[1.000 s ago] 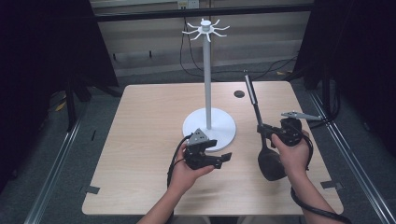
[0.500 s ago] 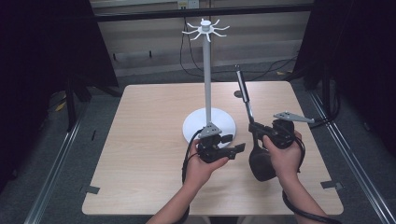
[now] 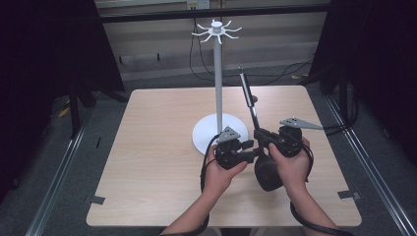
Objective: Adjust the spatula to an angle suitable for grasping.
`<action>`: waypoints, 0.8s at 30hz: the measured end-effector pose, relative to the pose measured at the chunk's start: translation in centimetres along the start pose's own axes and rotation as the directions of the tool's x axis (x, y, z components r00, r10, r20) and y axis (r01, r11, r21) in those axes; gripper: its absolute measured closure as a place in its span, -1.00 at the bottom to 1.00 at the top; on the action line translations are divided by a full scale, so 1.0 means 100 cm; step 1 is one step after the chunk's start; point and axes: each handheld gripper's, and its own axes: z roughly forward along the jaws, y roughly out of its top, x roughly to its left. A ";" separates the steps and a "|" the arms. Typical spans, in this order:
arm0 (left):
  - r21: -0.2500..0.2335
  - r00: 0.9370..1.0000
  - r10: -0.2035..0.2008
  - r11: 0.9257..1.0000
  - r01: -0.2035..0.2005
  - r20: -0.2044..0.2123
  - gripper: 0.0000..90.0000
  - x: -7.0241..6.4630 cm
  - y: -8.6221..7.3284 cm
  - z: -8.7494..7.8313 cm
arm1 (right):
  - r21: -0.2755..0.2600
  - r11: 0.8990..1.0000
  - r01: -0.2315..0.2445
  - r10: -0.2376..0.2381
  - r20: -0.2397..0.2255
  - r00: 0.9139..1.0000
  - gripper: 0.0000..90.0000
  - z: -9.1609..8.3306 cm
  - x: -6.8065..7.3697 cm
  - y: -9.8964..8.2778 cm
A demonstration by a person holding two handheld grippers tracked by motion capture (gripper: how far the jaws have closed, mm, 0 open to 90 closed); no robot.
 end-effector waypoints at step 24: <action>0.014 0.992 0.110 0.994 -0.111 0.060 0.96 0.009 0.013 -0.014 | -0.037 0.999 -0.004 0.000 -0.129 0.992 0.66 -0.005 0.010 0.007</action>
